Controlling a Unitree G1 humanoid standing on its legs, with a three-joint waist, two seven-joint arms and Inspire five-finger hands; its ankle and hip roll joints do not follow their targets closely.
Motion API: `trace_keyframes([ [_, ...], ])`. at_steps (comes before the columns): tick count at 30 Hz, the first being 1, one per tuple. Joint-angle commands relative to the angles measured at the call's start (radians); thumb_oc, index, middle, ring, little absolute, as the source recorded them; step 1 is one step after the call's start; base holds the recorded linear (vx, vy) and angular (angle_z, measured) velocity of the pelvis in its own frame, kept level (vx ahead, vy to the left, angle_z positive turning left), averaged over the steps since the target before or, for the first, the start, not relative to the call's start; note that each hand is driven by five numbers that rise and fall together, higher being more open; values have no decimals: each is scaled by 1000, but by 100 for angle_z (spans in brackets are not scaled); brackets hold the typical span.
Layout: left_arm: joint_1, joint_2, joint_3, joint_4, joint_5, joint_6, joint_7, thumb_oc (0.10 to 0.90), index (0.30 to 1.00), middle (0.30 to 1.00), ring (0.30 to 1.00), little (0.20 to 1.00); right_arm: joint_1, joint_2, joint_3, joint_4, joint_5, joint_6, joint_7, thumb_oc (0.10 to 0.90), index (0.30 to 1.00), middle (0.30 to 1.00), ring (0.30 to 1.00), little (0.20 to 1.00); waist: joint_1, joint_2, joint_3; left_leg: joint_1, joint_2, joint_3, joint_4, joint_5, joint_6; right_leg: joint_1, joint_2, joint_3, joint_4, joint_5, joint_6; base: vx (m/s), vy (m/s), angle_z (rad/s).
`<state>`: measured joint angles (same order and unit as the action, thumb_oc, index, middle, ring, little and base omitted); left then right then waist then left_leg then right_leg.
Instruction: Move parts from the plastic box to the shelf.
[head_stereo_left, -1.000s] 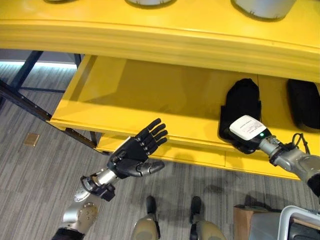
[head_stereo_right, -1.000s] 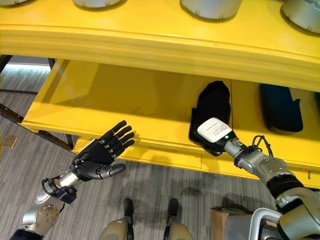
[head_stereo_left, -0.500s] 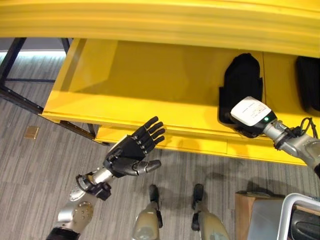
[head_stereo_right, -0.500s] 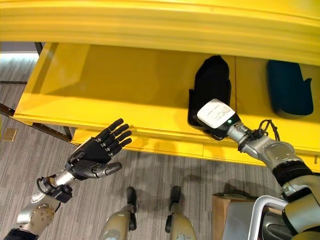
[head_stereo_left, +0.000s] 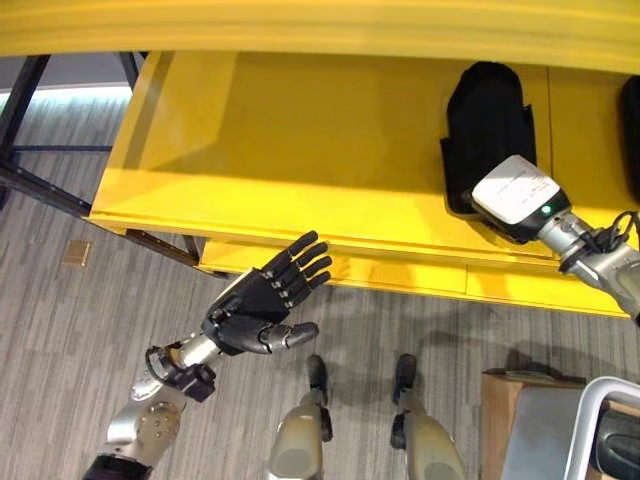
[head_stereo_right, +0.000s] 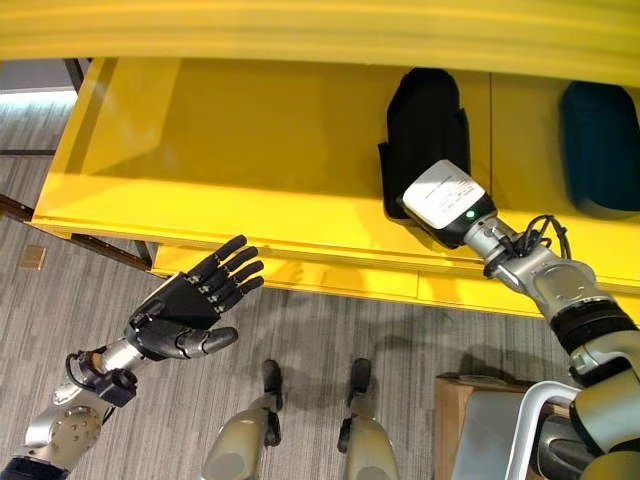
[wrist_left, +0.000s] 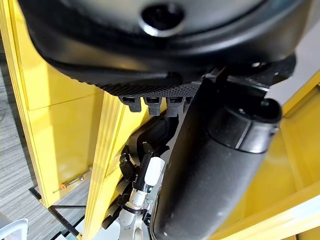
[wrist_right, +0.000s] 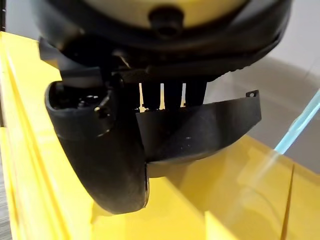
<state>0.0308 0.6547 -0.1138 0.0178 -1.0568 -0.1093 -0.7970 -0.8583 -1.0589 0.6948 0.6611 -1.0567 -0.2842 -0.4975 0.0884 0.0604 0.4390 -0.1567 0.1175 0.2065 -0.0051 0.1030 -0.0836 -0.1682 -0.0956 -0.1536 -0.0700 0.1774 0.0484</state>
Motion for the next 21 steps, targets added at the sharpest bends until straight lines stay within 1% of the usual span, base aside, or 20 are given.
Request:
trace_keyframes([
  [1,-12,38,23,-157,-88,-48,-61,900,1000,1000,1000,1000,-68,-46,-34,100,59,216,59,900,1000,1000,1000,1000,50,-28,-41,-23,-34,-79,167,-118,9,-16,35,-52,164,-208,-12,24,35,5],
  [4,-9,34,25,-163,-86,-41,-58,900,1000,1000,1000,1000,-38,-40,-71,106,129,223,85,900,1000,1000,1000,1000,48,-30,-47,-16,-36,-77,168,-125,11,-9,34,-53,165,-209,-10,15,22,2],
  [6,-12,27,20,-167,-84,-36,-49,900,1000,1000,1000,1000,-15,-19,-108,121,198,224,113,900,1000,1000,1000,1000,43,-32,-54,3,-38,-71,159,-131,14,6,33,-49,161,-210,-9,34,55,5],
  [9,-19,19,18,-170,-77,-29,-40,900,1000,1000,1000,1000,-4,-6,-127,136,208,215,126,900,1000,1000,1000,1000,41,-34,-63,9,-42,-69,151,-133,17,10,31,-48,159,-209,-9,12,45,6],
  [11,-24,15,15,-171,-75,-23,-34,900,1000,1000,1000,1000,5,0,-132,139,196,209,115,900,1000,1000,1000,1000,40,-35,-66,15,-43,-68,147,-137,18,15,30,-47,159,-208,-8,2,40,5],
  [15,-22,6,11,-171,-67,-14,-29,900,1000,1000,1000,1000,24,11,-153,136,223,212,94,900,1000,1000,1000,1000,39,-38,-74,31,-48,-65,136,-146,23,34,26,-44,149,-205,-4,0,28,1],
  [21,-24,-5,1,-168,-60,-17,-16,900,1000,1000,1000,1000,20,29,-169,130,220,179,85,900,1000,1000,1000,1000,40,-35,-87,50,-56,-64,121,-148,28,51,22,-44,142,-203,0,-6,44,1],
])
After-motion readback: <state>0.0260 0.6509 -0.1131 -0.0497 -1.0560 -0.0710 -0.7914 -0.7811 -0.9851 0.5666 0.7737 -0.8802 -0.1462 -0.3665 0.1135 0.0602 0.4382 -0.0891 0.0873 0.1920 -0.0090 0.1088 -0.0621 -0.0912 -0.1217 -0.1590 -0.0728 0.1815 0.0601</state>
